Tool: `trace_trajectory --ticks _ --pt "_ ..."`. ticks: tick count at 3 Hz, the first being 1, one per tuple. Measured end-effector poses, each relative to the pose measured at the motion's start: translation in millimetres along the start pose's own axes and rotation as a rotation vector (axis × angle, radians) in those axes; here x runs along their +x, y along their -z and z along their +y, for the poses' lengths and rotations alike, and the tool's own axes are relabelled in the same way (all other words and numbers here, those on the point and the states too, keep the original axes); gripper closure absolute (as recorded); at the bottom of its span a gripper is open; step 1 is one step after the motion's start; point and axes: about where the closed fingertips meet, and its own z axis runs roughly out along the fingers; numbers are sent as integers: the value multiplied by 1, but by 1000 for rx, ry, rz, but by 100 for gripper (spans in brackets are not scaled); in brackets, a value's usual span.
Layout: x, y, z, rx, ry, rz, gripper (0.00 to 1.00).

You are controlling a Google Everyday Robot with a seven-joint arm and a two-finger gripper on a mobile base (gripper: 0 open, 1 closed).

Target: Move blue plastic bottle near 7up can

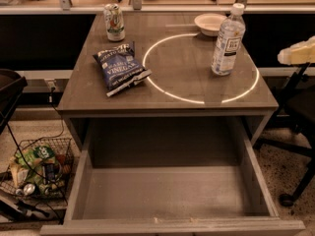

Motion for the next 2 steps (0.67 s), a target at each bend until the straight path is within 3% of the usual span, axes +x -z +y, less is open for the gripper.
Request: trace_trajectory --ticks 1,2 --pt "1 -5 -2 26 -36 -41 0" --pt "7 -28 -14 68 -118 -138 0"
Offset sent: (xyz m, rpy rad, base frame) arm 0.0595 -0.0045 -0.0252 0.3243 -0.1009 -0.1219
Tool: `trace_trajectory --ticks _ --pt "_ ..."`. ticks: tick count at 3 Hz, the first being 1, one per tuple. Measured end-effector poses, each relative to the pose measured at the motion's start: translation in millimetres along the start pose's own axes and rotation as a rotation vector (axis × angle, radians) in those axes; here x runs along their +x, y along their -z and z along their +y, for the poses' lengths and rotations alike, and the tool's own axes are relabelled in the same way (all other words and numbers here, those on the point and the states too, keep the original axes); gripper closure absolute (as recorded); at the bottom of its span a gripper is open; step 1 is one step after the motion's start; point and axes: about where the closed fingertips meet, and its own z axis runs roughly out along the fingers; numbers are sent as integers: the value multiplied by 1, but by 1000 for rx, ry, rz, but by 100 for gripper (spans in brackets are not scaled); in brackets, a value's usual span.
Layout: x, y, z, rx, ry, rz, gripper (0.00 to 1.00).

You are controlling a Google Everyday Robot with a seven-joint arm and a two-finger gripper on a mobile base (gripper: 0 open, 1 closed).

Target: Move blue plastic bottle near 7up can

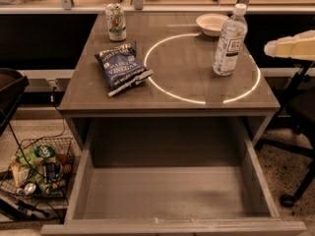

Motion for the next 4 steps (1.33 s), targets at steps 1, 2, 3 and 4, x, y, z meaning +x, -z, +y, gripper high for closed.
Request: trace_trajectory --ticks 1,2,3,4 --pt "8 -23 -14 12 -53 -56 0" --pt "13 -45 -23 14 -61 -57 0" --pt "25 -66 -28 10 -47 -31 0" --pt "43 -86 -27 -4 -57 -39 0"
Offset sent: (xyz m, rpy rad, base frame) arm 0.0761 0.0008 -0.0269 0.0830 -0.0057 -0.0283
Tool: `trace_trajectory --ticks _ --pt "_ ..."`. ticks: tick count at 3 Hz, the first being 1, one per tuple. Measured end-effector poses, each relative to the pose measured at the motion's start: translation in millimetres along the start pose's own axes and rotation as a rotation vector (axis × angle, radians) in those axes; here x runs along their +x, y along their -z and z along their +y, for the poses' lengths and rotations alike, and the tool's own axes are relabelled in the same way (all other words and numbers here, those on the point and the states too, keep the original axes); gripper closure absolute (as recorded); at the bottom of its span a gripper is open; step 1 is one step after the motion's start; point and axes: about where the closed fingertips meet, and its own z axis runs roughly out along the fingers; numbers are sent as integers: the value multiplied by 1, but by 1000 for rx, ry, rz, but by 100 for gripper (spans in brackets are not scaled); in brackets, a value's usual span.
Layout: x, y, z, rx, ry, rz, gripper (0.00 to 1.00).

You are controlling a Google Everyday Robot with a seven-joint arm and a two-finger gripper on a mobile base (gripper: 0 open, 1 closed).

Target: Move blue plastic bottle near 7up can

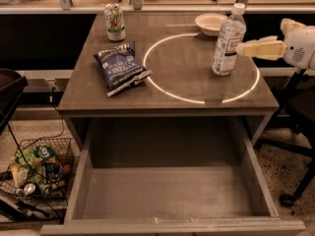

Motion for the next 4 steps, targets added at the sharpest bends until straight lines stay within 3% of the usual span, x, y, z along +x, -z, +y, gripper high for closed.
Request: trace_trajectory --ticks 2,4 --pt "16 -34 6 -36 -34 -73 0" --pt "15 -66 13 -102 -31 -59 0"
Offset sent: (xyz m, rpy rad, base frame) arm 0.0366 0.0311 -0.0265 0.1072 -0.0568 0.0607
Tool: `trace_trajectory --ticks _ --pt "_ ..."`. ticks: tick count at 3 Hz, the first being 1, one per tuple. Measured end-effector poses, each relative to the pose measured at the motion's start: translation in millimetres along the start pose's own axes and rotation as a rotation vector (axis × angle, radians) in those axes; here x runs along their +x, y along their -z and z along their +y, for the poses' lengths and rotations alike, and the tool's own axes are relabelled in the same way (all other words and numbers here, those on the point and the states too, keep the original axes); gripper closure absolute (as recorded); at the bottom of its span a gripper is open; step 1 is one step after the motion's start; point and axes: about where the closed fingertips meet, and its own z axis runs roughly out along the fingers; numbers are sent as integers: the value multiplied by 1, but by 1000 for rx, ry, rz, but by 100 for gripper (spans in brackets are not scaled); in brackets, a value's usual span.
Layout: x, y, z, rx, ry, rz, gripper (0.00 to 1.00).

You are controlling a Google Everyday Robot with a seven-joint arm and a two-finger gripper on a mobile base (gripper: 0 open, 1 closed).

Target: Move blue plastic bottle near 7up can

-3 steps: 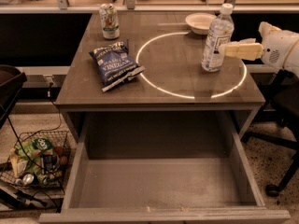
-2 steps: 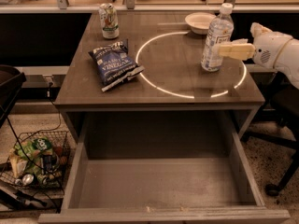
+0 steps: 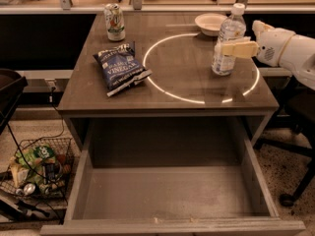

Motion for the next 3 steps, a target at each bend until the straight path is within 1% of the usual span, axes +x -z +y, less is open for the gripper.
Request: trace_trajectory --ticks 1,3 --pt "5 -11 6 -16 -17 1 23" --pt "5 -15 9 -23 -16 0 70"
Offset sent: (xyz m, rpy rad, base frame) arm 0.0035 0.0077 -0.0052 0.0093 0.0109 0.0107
